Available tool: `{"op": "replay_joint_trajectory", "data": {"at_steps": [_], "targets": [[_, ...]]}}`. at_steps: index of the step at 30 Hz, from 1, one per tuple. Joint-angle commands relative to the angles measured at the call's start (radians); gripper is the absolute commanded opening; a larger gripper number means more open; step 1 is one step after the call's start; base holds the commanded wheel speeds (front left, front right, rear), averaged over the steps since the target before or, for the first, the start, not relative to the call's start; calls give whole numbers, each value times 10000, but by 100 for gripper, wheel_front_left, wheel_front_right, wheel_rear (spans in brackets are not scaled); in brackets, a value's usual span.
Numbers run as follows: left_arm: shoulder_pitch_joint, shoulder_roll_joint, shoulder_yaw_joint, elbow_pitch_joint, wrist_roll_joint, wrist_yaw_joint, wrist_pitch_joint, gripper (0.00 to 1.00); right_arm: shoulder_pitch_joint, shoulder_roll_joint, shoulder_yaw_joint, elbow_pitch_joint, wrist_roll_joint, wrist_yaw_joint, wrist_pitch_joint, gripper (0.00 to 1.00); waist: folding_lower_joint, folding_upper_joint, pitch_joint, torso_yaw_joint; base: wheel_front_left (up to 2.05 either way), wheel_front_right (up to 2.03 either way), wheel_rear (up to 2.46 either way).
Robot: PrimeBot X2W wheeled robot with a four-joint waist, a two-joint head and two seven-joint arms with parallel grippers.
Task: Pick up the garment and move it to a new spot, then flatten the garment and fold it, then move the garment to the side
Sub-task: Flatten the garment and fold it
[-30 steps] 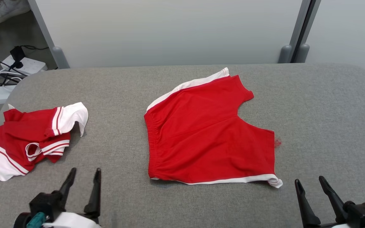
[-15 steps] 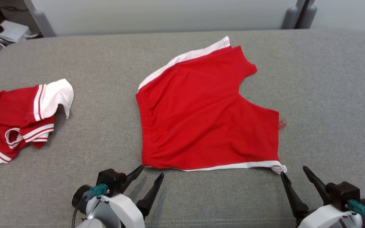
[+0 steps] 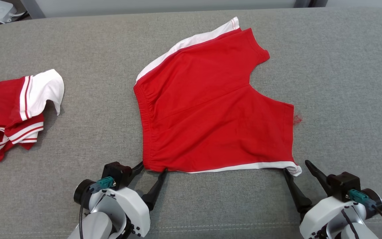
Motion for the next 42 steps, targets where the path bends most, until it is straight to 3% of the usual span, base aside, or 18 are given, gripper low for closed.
{"op": "replay_joint_trajectory", "data": {"at_steps": [1, 2, 3, 4, 11, 19, 30, 37, 42], "targets": [[-460, 149, 253, -113, 15, -81, -102, 100, -247, -109, 267, -83, 79, -29, -175, 100, 0, 0, 15, 13, 0, 0, 0], [-527, 130, 153, 22, -11, -95, -115, 36, -367, -116, 396, 105, 161, -29, -201, 39, 0, 0, 28, 25, 0, 0, 0], [-550, 126, 95, 76, -34, -102, -116, 9, -417, -122, 447, 181, 198, -29, -221, 20, 0, 0, 36, 30, 0, 0, 0], [-560, 125, 58, 118, -73, -109, -132, 0, -454, -117, 497, 259, 250, -29, -228, 0, 0, 0, 37, 29, 0, 0, 0], [-315, 317, -214, -24, -278, -131, -23, 0, -134, -260, 415, 337, 578, -29, -376, 0, 0, 0, -41, 75, 0, 0, 0], [582, 898, -507, -883, -509, -124, 709, 0, 1242, -485, 120, -805, 509, -29, -141, 0, 0, 0, -127, 93, 0, 0, 0], [2934, 2050, 133, -4398, -2021, 664, 2304, 0, 3970, 30, -1296, -4320, 43, -29, 1373, 0, 0, 0, -29, -105, 0, 0, 0], [2754, 2338, 549, -6226, -2611, 960, 3070, 0, 2727, -450, -1582, -5363, -48, -29, 2242, 0, 0, 0, 259, 6, 0, 0, 0], [1697, 1927, 827, -6391, -2895, 889, 3077, 0, 438, -1299, -1218, -4870, 192, -29, 2720, 0, 0, 0, 671, 318, 0, 0, 0]]}}
